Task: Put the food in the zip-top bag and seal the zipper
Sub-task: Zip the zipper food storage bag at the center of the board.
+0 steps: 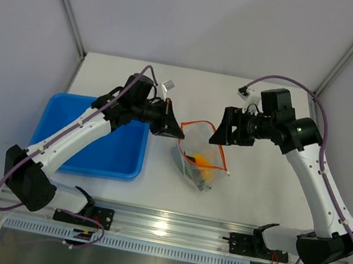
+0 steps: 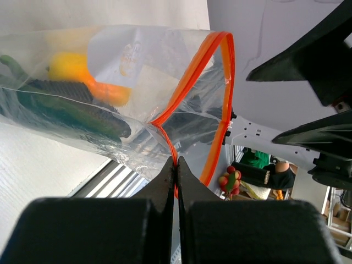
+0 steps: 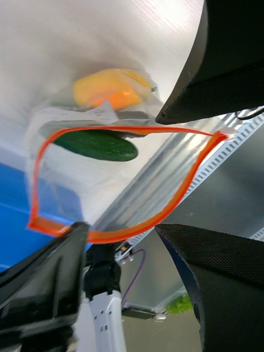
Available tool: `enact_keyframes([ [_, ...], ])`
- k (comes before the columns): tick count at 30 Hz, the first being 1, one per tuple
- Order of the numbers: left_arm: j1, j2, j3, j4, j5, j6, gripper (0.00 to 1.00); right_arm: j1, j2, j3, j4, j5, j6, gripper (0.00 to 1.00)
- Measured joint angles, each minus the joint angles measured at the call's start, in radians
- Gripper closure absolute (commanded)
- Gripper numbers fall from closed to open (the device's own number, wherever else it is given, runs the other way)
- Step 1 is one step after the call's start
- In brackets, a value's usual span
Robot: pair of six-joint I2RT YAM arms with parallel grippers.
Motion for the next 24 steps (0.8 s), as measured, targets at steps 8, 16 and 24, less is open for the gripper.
enact_keyframes([
  [8,0.025,0.022,0.021,0.013,0.018,-0.024,0.99,0.065,-0.042,-0.061,-0.058,0.058,-0.049,0.24],
  [16,0.037,0.024,0.029,0.014,0.022,-0.025,0.99,0.132,-0.102,-0.16,-0.089,0.108,-0.049,0.24],
  [24,0.037,0.026,0.029,0.016,0.034,-0.026,0.99,0.153,-0.156,-0.206,-0.1,0.159,-0.06,0.25],
])
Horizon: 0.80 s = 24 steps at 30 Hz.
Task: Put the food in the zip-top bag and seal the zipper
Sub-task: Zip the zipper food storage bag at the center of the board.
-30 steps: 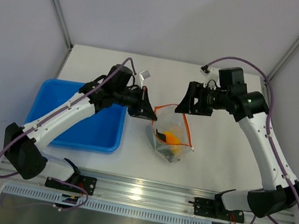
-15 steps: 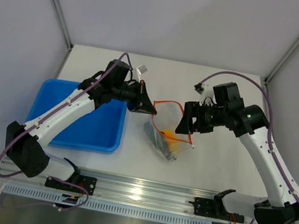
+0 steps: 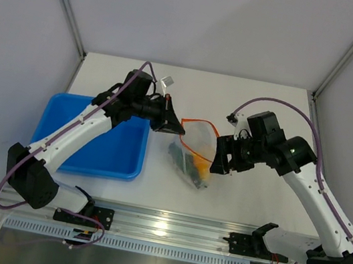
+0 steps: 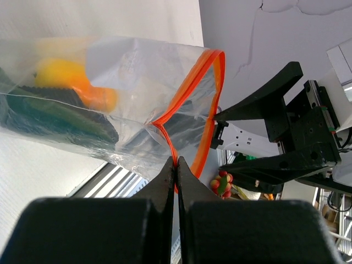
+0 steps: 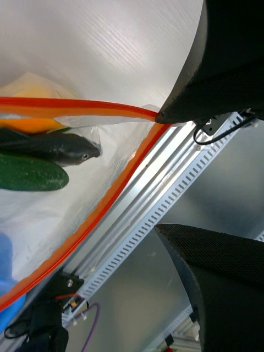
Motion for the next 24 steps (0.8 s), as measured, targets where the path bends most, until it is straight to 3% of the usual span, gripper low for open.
enact_keyframes([
  [16,0.0,0.0,-0.003,0.0,0.006,0.0,0.99,0.003,-0.04,0.013,0.011,0.158,-0.04,0.24],
  [24,0.0,0.0,-0.003,0.0,0.007,0.0,0.99,0.003,-0.043,-0.089,0.062,0.142,-0.053,0.33],
])
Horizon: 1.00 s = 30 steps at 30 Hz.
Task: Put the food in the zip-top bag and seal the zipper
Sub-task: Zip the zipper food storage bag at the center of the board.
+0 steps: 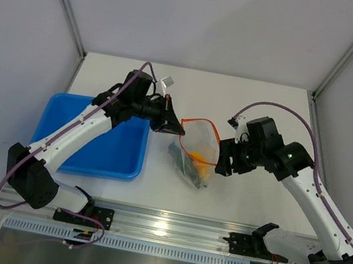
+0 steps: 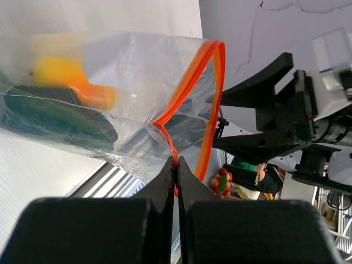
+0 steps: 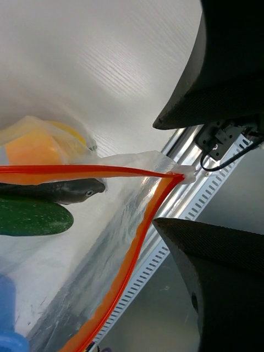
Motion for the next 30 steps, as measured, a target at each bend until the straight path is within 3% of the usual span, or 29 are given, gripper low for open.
enact_keyframes([
  [5,0.0,0.0,0.0,-0.001,0.003,0.0,0.99,0.0,-0.004,-0.054,0.053,-0.038,-0.005,0.44],
  [9,0.0,0.0,0.0,-0.001,0.007,0.001,0.99,0.0,-0.006,-0.079,0.102,-0.051,-0.01,0.68],
  [10,0.0,0.0,-0.001,-0.001,0.008,0.001,0.99,0.001,-0.005,-0.084,0.114,-0.053,-0.014,0.84],
  [12,0.0,0.0,-0.001,-0.002,0.007,0.002,0.99,0.001,-0.001,-0.085,0.13,-0.06,-0.016,0.98],
  [14,0.0,0.0,-0.001,-0.004,0.006,0.006,0.99,0.001,0.006,-0.085,0.144,-0.065,-0.014,1.0],
  [15,0.001,0.0,-0.001,-0.004,0.005,0.01,0.93,0.002,0.01,-0.085,0.15,-0.067,-0.013,1.0],
  [16,0.001,-0.001,-0.001,-0.005,0.002,0.015,0.68,0.002,0.013,-0.085,0.153,-0.067,-0.013,1.0],
  [18,0.002,-0.008,-0.001,-0.005,-0.016,0.042,0.4,0.003,0.016,-0.083,0.156,-0.066,-0.013,1.0],
  [19,0.002,-0.016,-0.001,-0.008,-0.032,0.061,0.13,0.003,0.018,-0.077,0.154,-0.066,-0.013,1.0],
  [20,0.002,-0.031,-0.001,-0.007,-0.054,0.083,0.02,0.003,0.023,-0.063,0.149,-0.066,-0.013,1.0],
  [26,-0.009,-0.206,0.0,0.027,-0.198,0.237,0.0,0.005,0.087,0.146,0.066,-0.077,-0.021,1.0],
  [30,-0.085,-0.303,0.014,0.121,-0.238,0.407,0.01,0.014,0.12,0.255,0.028,-0.138,-0.035,1.0],
])
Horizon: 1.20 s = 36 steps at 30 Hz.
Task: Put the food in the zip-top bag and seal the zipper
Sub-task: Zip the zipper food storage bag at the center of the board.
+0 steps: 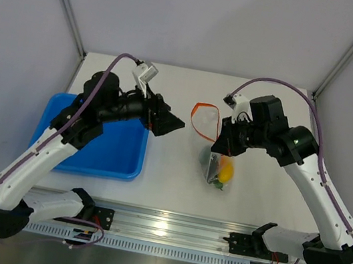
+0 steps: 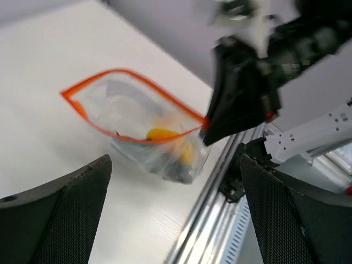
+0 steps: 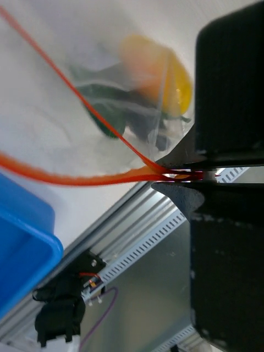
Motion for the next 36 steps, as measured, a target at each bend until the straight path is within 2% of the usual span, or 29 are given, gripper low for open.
enact_keyframes([
  [7,-0.184,0.003,0.034,0.122,0.037,0.38,0.01,0.064,0.055,0.011,-0.048,-0.152,-0.019,1.0],
  [10,-0.211,0.044,0.044,0.118,0.074,0.543,0.0,0.093,0.071,0.011,-0.064,-0.187,-0.023,1.0],
  [15,-0.211,0.064,0.01,0.108,0.123,0.728,0.01,0.103,0.066,0.011,-0.085,-0.219,-0.022,1.0],
  [22,-0.21,0.081,0.002,0.101,0.239,0.799,0.01,0.103,0.053,0.011,-0.106,-0.207,-0.004,1.0],
  [30,-0.21,0.209,0.004,0.154,0.399,0.752,0.0,0.103,0.033,-0.022,-0.221,0.032,0.107,1.0],
  [36,-0.21,0.306,0.022,0.185,0.511,0.745,0.01,0.104,-0.04,-0.063,-0.262,0.103,0.136,1.0],
])
